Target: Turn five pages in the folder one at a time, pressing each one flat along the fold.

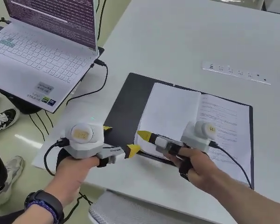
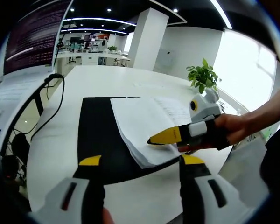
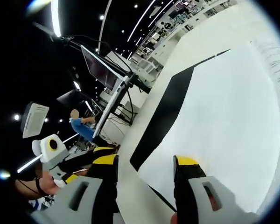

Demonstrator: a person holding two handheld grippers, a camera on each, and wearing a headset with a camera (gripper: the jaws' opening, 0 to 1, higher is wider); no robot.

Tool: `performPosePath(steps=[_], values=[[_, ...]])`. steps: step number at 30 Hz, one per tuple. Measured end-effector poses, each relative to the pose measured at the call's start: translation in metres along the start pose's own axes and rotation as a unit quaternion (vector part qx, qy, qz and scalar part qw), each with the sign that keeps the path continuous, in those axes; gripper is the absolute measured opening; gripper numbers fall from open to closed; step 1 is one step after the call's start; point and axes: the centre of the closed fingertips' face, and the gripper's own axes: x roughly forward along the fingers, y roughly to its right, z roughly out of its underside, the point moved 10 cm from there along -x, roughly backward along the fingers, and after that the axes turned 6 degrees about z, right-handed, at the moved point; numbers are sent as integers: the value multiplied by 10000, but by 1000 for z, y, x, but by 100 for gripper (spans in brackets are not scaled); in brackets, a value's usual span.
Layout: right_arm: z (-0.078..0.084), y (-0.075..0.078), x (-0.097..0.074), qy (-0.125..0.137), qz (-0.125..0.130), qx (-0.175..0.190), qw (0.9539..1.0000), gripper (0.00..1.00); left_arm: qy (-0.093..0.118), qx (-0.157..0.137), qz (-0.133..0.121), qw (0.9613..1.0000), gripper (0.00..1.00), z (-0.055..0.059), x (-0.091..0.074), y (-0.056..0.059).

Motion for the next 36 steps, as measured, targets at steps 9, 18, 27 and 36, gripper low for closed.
performPosePath(steps=[9, 18, 27, 36], values=[[-11, 5, -33, 304, 7, -169, 9994, 44, -62, 179, 174, 9997, 62, -7, 18, 4], [-19, 19, -64, 584, 196, -143, 9980, 41, -363, 634, 491, 9961, 55, -7, 46, 15], [-17, 26, -79, 669, 273, -97, 9973, 38, -483, 604, 532, 9956, 44, 1, 68, 11], [-13, 36, -86, 772, 395, 124, 9962, 35, -588, 442, 525, 9959, 26, 15, 79, 14]])
